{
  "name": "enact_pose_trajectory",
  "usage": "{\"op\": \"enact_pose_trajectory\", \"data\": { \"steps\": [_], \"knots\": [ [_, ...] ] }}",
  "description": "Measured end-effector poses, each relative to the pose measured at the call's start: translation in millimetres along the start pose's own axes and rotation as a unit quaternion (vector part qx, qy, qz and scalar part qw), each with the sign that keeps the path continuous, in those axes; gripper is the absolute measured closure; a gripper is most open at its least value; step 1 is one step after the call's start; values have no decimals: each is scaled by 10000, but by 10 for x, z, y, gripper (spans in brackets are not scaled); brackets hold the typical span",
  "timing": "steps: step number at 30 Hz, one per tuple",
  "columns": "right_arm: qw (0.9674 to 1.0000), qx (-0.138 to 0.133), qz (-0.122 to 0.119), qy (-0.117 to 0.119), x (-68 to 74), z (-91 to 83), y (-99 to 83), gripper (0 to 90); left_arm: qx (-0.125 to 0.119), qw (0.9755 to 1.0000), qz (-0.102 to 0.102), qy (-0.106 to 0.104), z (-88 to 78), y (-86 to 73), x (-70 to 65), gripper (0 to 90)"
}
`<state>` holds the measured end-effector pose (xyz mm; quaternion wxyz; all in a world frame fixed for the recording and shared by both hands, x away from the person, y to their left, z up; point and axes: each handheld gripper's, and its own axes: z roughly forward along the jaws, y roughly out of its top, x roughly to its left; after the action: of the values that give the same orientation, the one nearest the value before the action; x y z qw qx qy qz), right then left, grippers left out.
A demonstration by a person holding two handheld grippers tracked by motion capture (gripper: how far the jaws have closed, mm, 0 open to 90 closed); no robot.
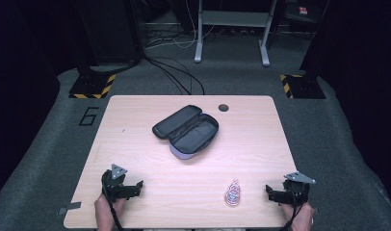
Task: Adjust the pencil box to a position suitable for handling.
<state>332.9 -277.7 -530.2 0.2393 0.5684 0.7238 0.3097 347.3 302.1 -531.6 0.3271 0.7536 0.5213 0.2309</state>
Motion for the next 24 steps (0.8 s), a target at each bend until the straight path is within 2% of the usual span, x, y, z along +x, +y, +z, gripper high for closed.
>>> {"op": "enact_pose_trajectory", "data": {
  "steps": [15, 17, 23, 24],
  "knots": [
    [9997, 3, -196, 173, -59, 61, 62, 0, -23, 10000, -15, 16, 7, 2, -1, 31],
    [9997, -5, -199, 166, -58, 62, 62, 0, 0, 9999, -117, 101, 12, 8, -19, 28],
    [9997, -8, -197, 174, -58, 62, 62, 1, -2, 9996, -197, 191, 16, 13, -29, 26],
    [9997, -7, -194, 174, -58, 63, 62, 1, 19, 9994, -280, 202, 19, 28, -24, 27]
  ]
}}
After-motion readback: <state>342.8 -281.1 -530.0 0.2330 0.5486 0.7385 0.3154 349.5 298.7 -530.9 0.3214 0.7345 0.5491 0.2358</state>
